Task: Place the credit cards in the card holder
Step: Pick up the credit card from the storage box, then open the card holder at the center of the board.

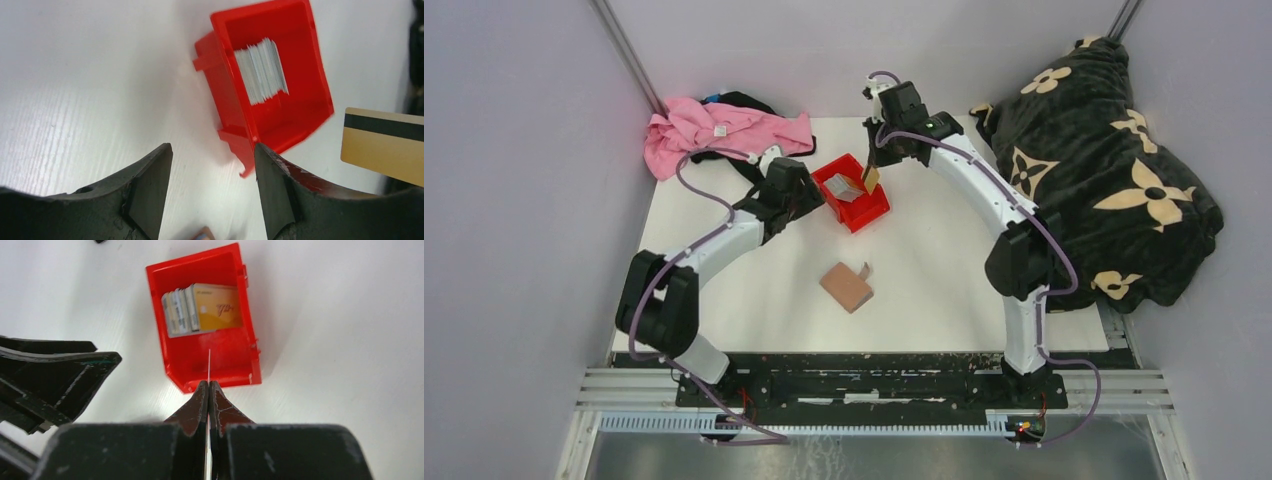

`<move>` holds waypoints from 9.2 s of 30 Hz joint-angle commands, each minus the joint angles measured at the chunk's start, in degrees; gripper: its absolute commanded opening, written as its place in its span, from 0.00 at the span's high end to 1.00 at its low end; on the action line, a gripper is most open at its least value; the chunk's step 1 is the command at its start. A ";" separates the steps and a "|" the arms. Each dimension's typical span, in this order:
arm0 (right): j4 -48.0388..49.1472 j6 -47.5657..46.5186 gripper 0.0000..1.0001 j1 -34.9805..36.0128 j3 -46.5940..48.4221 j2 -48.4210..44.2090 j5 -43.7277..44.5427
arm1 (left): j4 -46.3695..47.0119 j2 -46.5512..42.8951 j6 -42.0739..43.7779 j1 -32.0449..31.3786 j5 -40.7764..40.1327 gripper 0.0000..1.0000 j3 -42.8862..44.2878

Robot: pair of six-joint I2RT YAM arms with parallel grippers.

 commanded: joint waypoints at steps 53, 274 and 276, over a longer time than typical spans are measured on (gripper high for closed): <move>19.21 20.62 0.72 -1.78 -38.95 -20.79 -48.07 | 31.46 -20.90 6.72 -0.31 59.82 0.97 -29.45; 17.15 5.44 0.99 6.41 -50.88 -12.04 -20.59 | 8.65 -11.08 -4.61 -16.56 9.60 0.97 -33.55; 17.62 5.99 0.99 6.58 -51.26 -11.86 -21.20 | 8.86 -10.11 -4.44 -16.52 10.07 0.97 -33.43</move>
